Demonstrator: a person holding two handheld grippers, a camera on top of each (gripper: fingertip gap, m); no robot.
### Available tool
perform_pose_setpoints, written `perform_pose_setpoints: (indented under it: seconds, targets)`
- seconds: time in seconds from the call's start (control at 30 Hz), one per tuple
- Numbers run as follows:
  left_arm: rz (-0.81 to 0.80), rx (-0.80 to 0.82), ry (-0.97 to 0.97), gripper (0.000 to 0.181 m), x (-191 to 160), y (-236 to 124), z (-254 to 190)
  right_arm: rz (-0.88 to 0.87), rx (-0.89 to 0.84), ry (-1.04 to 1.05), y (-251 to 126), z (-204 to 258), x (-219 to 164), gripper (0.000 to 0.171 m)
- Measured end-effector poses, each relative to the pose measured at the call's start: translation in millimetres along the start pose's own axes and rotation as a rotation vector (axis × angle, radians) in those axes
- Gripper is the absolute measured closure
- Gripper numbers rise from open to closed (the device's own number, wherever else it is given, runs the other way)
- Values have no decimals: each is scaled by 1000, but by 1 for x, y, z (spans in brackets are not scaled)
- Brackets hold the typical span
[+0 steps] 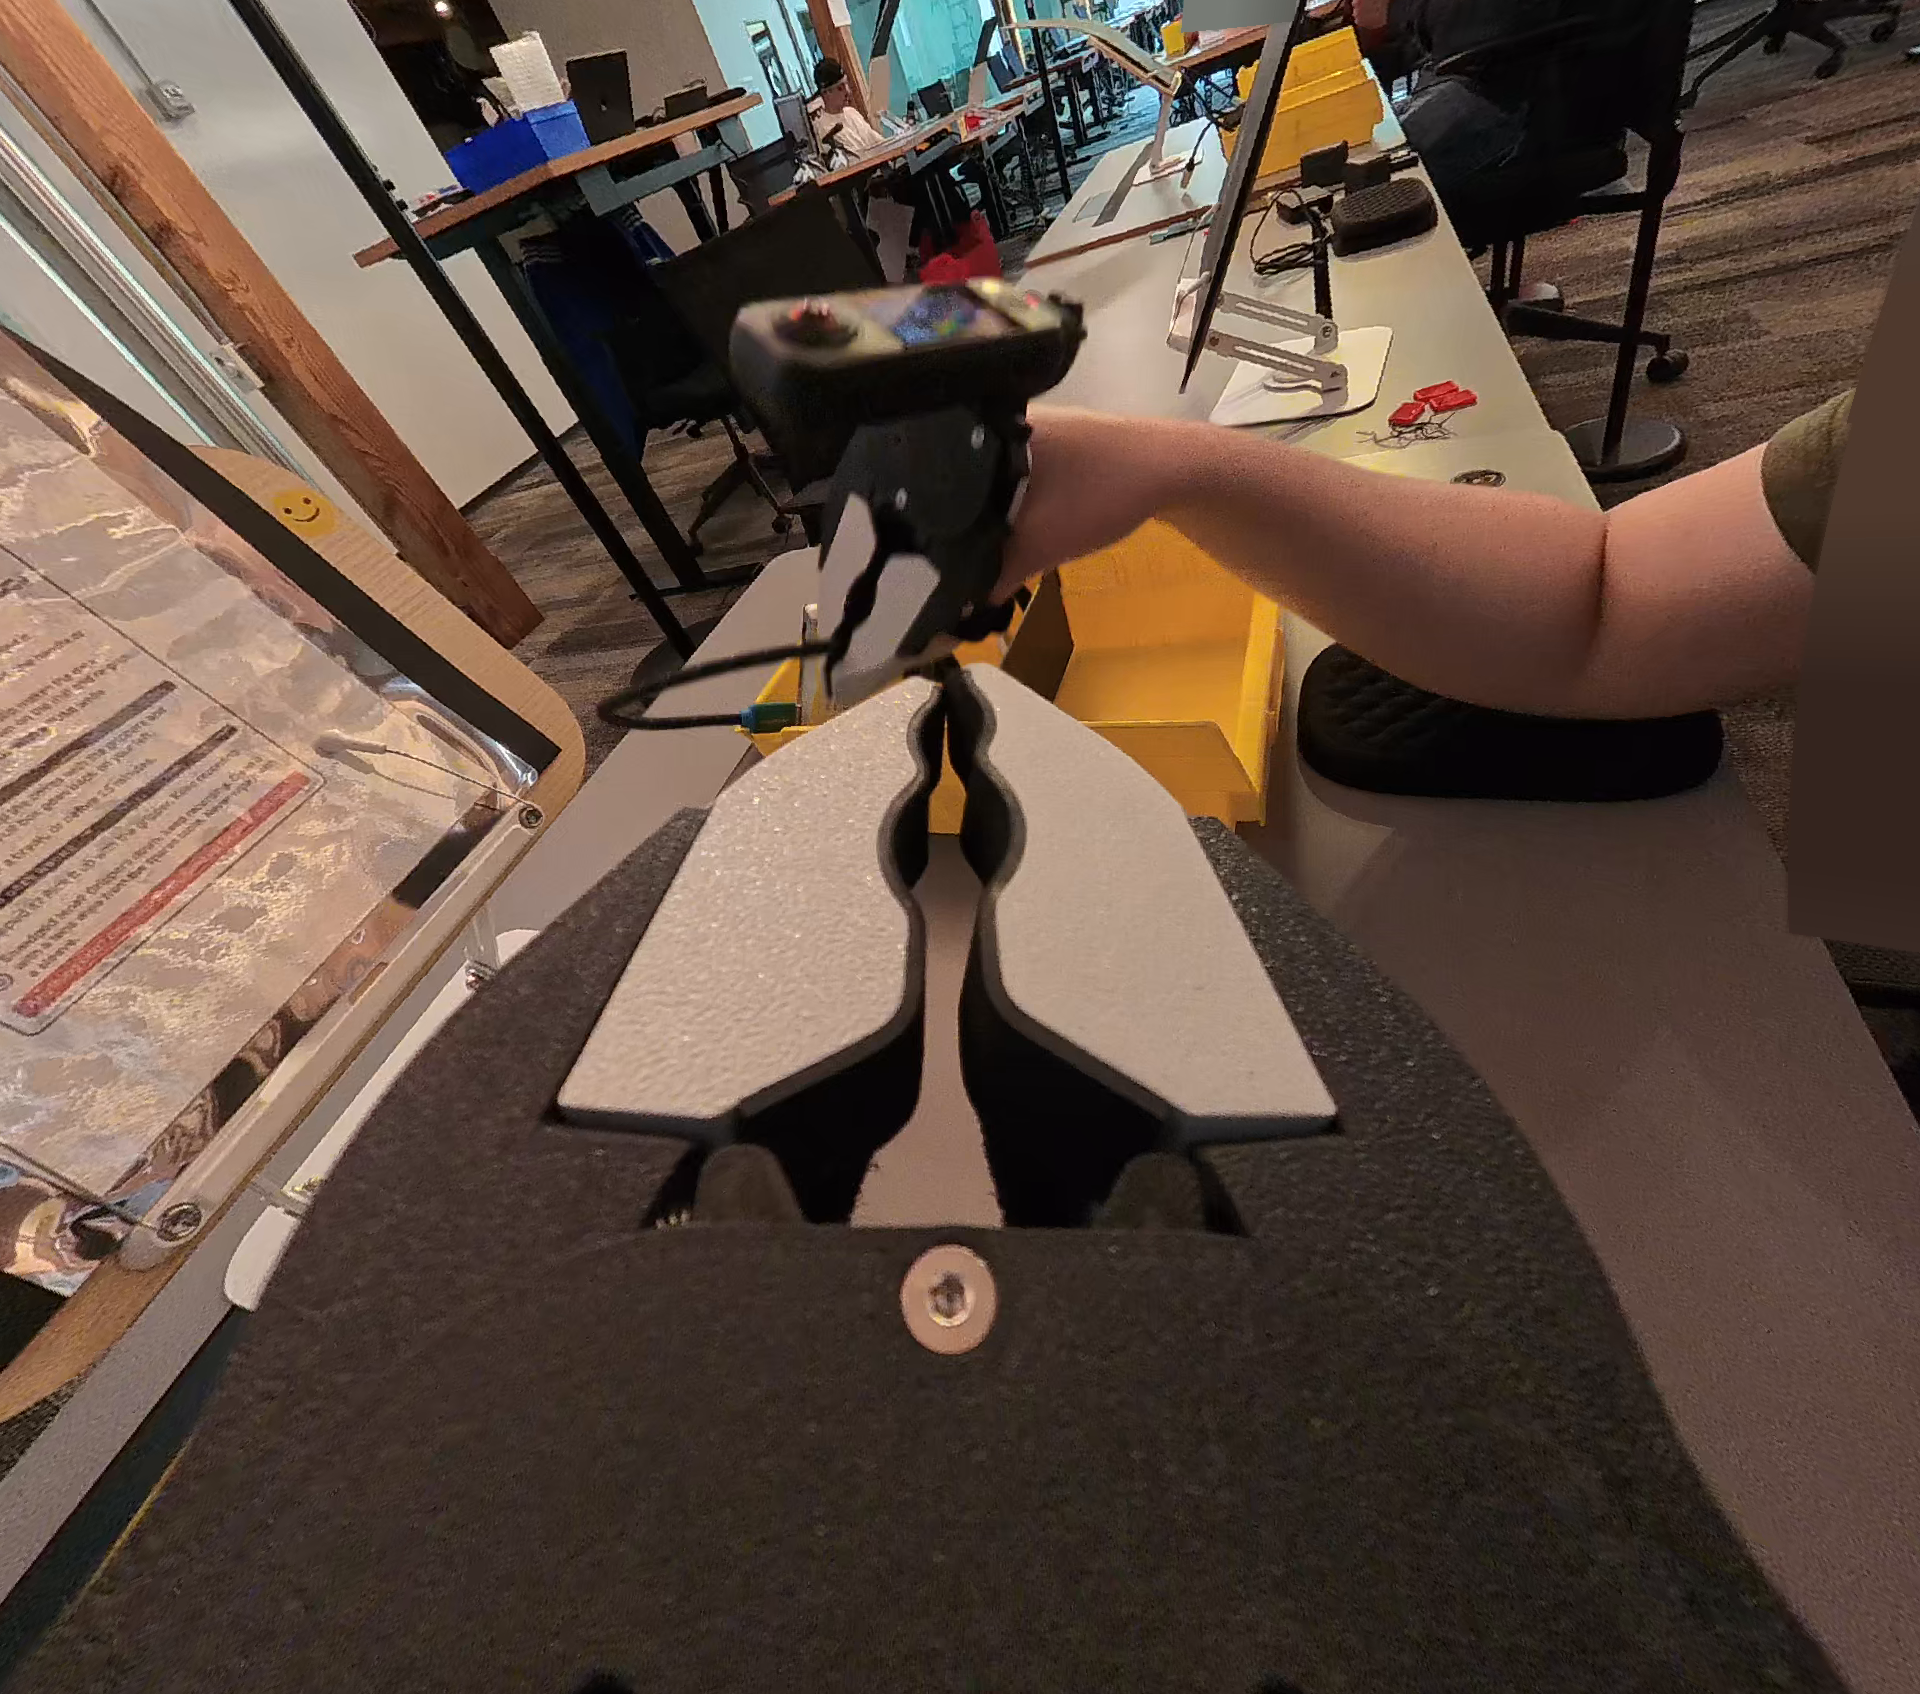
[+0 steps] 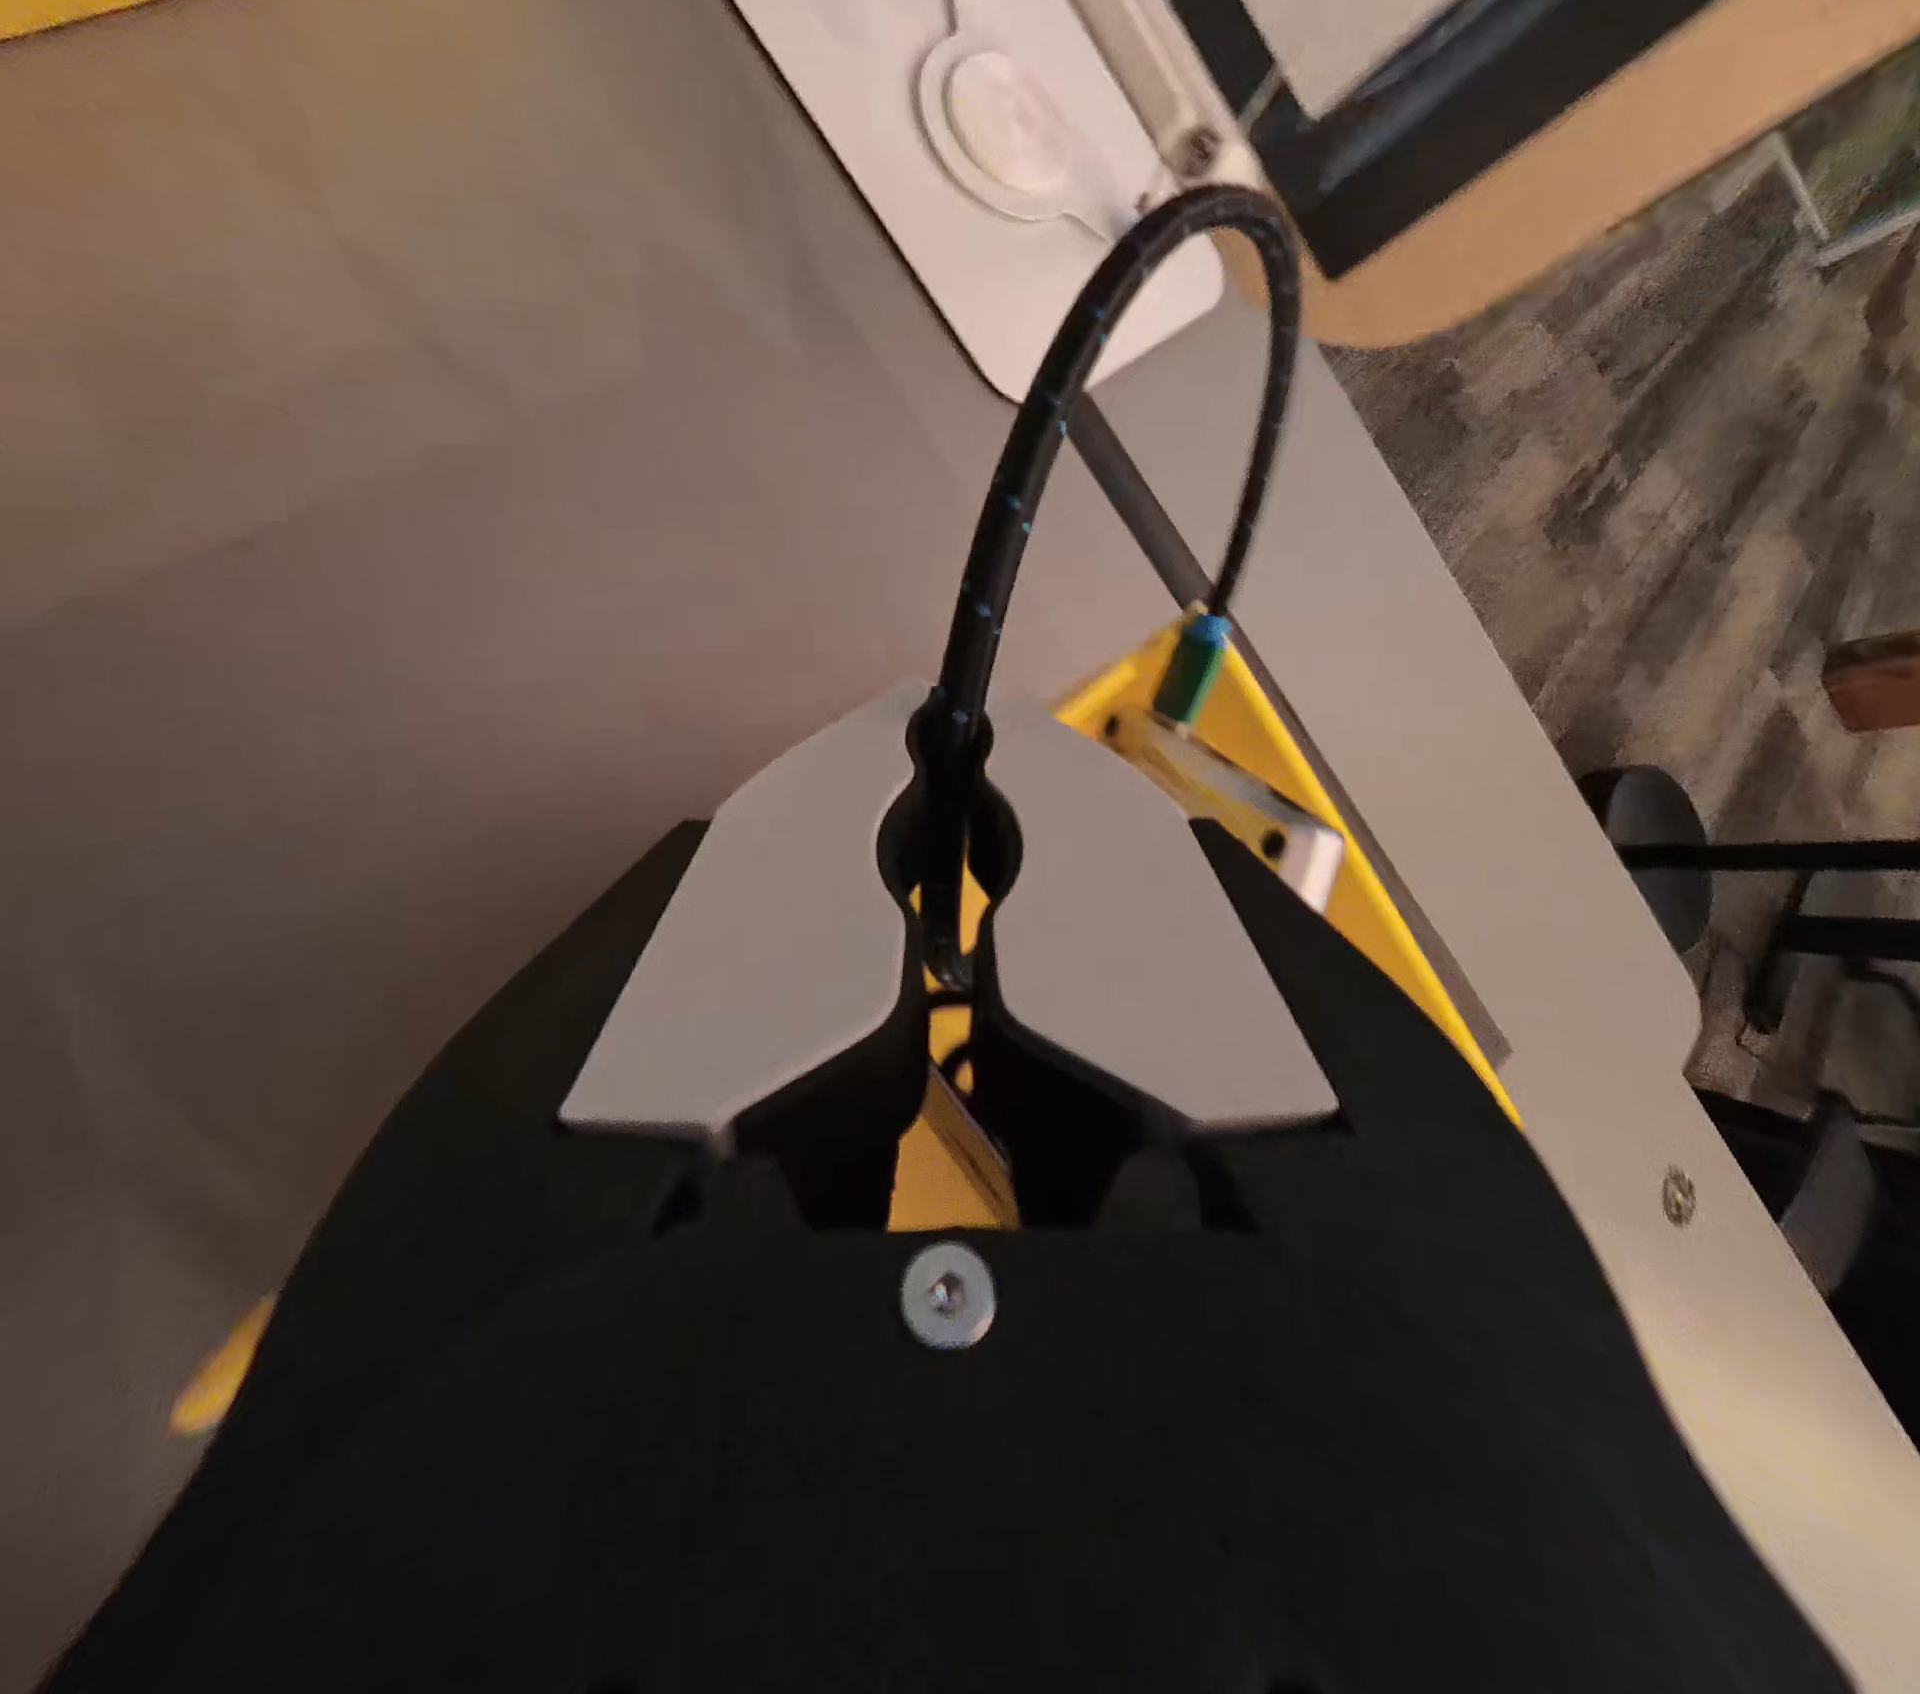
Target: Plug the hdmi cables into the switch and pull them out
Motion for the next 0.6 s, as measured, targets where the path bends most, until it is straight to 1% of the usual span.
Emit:
perform_pose_setpoints:
  seconds: [0.03,0.17,0.23,0.3,0.37,0.47,0.53,0.6]
  targets:
    - [-1,-1,-1,181,0,0,0,0,12,19,-9,-7,-9,171]
    - [-4,-3,1,181,1,0,-1,-23,166,162,-30,-21,-49,171]
    - [0,-6,3,181,0,1,-2,-79,231,230,-36,-26,-59,170]
    - [7,-8,8,181,-1,2,-3,-128,280,238,-42,-27,-65,170]
    - [12,-11,11,181,-2,4,-4,-205,249,247,-48,-38,-65,171]
    - [21,-16,12,181,-4,6,-5,-325,232,322,-63,-51,-57,171]
    - [26,-18,11,181,-5,7,-5,-351,214,320,-74,-54,-56,171]
    - [29,-19,13,181,-5,8,-5,-317,169,291,-82,-56,-62,171]
Point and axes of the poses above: each gripper's, where its closed fingertips meet, y out along the fingers, x out of its top, z = x × y across the jaws, the point moved 2 cm from there along -y, back along the fingers, and after that the axes turned 9 degrees about -y, right-handed, at the moved point
